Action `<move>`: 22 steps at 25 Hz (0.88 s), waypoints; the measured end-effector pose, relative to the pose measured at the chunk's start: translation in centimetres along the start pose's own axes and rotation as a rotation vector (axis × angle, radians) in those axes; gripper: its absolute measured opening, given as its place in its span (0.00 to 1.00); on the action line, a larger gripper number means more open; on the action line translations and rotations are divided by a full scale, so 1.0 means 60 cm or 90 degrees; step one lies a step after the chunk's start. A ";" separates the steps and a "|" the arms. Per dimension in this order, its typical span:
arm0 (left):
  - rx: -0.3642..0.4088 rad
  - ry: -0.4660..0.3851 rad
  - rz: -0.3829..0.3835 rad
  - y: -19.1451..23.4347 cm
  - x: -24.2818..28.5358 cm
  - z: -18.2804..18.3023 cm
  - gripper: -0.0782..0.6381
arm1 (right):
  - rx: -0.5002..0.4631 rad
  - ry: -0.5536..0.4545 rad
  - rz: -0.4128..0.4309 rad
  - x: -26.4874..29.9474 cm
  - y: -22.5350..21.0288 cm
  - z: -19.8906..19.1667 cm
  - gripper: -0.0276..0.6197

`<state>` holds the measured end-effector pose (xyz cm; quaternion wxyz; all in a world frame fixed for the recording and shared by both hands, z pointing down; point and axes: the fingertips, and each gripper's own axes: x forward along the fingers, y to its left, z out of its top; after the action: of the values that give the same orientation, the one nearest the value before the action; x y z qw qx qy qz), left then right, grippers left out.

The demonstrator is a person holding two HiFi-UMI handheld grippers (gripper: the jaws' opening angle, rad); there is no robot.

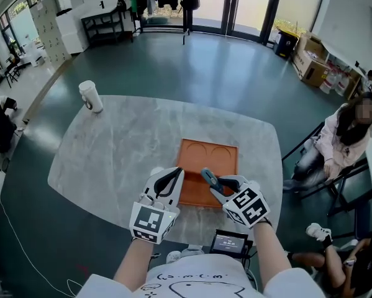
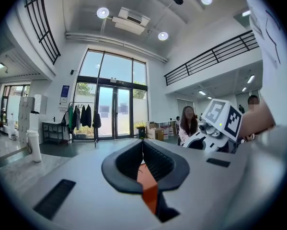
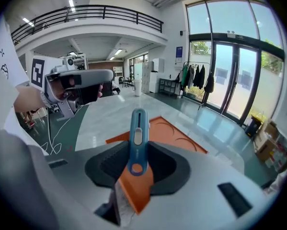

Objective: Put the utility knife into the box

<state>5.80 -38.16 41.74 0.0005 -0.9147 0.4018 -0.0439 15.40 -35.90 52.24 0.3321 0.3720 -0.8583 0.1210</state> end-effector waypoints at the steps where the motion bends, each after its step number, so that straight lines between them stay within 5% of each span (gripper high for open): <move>1: 0.000 0.002 0.002 0.002 0.001 -0.001 0.13 | 0.000 0.011 0.007 0.007 -0.001 -0.005 0.25; 22: 0.002 0.029 0.044 0.042 -0.008 -0.017 0.13 | -0.031 0.224 0.134 0.136 0.020 -0.104 0.25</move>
<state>3.54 -39.49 42.61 -0.0059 -0.8991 0.4329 -0.0654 13.43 -36.78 62.33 0.4712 0.2452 -0.8239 0.1977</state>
